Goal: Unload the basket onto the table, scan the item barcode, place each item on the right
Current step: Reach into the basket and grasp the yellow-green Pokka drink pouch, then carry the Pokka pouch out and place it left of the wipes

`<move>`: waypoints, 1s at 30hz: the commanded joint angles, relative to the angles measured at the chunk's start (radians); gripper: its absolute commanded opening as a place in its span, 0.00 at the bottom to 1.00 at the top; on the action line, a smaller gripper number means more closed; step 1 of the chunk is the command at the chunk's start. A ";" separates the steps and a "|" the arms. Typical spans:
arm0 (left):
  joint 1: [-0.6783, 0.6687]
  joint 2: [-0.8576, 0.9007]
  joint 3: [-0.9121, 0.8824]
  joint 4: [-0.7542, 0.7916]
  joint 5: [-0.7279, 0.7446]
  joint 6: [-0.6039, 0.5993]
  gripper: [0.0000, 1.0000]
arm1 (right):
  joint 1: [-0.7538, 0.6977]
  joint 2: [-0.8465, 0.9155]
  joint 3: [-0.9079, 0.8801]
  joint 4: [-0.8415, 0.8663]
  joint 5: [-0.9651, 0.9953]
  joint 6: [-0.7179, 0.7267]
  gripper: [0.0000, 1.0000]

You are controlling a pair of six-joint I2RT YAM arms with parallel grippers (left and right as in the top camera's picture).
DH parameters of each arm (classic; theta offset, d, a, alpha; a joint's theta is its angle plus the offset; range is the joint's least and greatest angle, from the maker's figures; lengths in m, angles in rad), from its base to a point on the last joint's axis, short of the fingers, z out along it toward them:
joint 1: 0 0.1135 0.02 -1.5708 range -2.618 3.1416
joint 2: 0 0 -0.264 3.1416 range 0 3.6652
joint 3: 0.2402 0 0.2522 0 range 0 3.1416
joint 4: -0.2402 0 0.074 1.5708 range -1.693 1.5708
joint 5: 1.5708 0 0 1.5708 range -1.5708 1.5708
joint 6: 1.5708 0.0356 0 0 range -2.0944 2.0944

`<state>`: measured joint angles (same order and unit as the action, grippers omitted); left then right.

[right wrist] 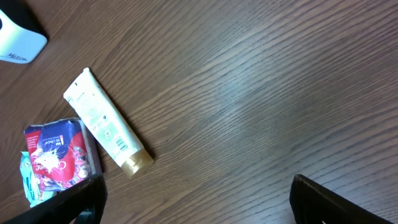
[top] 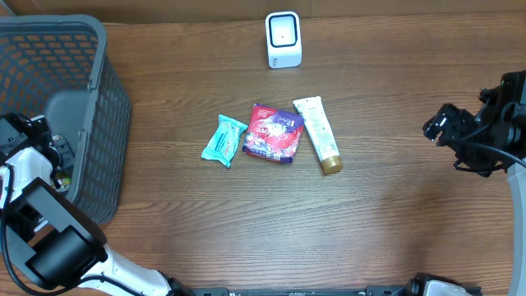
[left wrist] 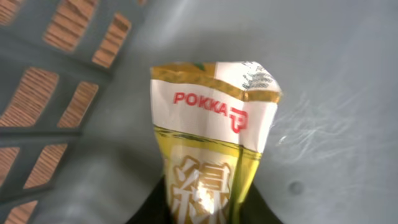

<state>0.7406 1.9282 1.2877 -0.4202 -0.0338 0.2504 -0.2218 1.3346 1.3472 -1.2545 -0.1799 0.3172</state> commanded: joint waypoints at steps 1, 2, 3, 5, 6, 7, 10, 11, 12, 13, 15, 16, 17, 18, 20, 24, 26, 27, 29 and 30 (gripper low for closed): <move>-0.047 0.017 -0.020 -0.029 0.157 -0.119 0.04 | -0.003 0.001 -0.007 0.008 -0.005 -0.003 0.95; -0.051 0.009 -0.017 -0.031 0.164 -0.129 0.04 | -0.003 0.001 -0.007 0.008 -0.005 -0.003 0.95; -0.057 -0.001 -0.012 -0.034 0.165 -0.147 0.04 | -0.003 0.001 -0.007 0.007 -0.005 -0.003 0.95; -0.074 -0.037 0.011 -0.055 0.165 -0.183 0.04 | -0.003 0.001 -0.007 0.007 -0.005 -0.003 0.95; -0.079 -0.056 0.029 -0.070 0.165 -0.196 0.04 | -0.003 0.001 -0.007 0.007 -0.005 -0.003 0.95; -0.086 -0.080 0.054 -0.092 0.165 -0.212 0.04 | -0.003 0.001 -0.007 0.007 -0.005 -0.003 0.95; -0.101 -0.151 0.162 -0.171 0.166 -0.249 0.04 | -0.003 0.001 -0.007 0.007 -0.005 -0.003 0.95; -0.109 -0.184 0.225 -0.214 0.166 -0.255 0.04 | -0.003 0.001 -0.007 0.007 -0.005 -0.003 0.95; -0.115 -0.206 0.272 -0.248 0.166 -0.254 0.04 | -0.003 0.001 -0.007 0.008 -0.005 -0.003 0.95; -0.124 -0.232 0.334 -0.291 0.165 -0.254 0.04 | -0.003 0.001 -0.007 0.008 -0.005 -0.003 0.95; -0.144 -0.289 0.472 -0.386 0.164 -0.254 0.04 | -0.003 0.001 -0.007 0.007 -0.005 -0.003 0.95; -0.150 -0.306 0.509 -0.409 0.164 -0.254 0.04 | -0.003 0.001 -0.007 0.007 -0.005 -0.003 0.95; -0.166 -0.337 0.572 -0.450 0.166 -0.254 0.05 | -0.003 0.001 -0.007 0.007 -0.005 -0.003 0.95; -0.179 -0.357 0.608 -0.478 0.166 -0.254 0.05 | -0.003 0.001 -0.007 0.008 -0.005 -0.003 0.95; -0.231 -0.416 0.694 -0.570 0.166 -0.254 0.04 | -0.003 0.001 -0.007 0.011 -0.005 -0.003 0.95; -0.380 -0.508 0.725 -0.687 0.166 -0.285 0.07 | -0.003 0.001 -0.007 0.022 -0.005 -0.003 0.95; -0.504 -0.526 0.725 -0.750 0.166 -0.300 0.09 | -0.003 0.001 -0.007 0.022 -0.005 -0.003 0.95; -0.550 -0.525 0.724 -0.772 0.166 -0.300 0.08 | -0.003 0.001 -0.007 0.022 -0.005 -0.003 0.95; -0.716 -0.496 0.702 -0.849 0.165 -0.309 0.04 | -0.003 0.001 -0.007 0.022 -0.005 -0.003 0.95; -0.759 -0.483 0.688 -0.864 0.164 -0.328 0.04 | -0.003 0.001 -0.007 0.023 -0.005 -0.003 0.95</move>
<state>0.1253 1.4017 2.0029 -1.2484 0.1219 -0.0292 -0.2218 1.3346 1.3460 -1.2392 -0.1799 0.3172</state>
